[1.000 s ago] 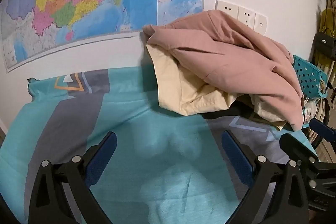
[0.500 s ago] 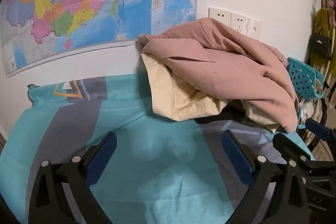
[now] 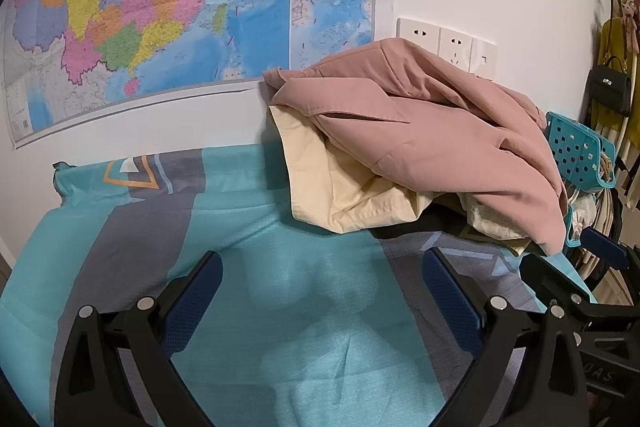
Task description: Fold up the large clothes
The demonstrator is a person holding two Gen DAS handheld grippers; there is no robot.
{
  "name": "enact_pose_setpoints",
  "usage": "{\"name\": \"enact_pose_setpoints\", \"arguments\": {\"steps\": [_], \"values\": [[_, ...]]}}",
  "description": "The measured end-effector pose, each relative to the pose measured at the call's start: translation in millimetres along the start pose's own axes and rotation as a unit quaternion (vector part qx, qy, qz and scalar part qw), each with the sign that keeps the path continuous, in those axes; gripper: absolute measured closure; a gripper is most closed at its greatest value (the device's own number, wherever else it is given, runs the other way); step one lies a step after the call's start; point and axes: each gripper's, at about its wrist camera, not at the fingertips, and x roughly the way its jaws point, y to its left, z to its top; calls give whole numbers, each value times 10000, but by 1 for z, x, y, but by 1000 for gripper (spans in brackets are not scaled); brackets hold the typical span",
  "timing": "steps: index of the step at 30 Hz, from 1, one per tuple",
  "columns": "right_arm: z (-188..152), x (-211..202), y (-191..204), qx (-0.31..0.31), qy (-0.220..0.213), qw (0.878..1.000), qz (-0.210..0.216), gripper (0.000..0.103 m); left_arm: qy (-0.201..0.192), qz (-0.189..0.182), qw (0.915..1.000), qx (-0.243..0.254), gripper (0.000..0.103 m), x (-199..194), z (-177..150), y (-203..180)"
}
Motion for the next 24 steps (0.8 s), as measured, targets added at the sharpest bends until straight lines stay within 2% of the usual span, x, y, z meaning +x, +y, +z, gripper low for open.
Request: {"name": "enact_pose_setpoints", "arguments": {"steps": [24], "values": [[0,2,-2,52,-18,10000,3,6,-25,-9,10000,-13,7,-2,0,-3]]}}
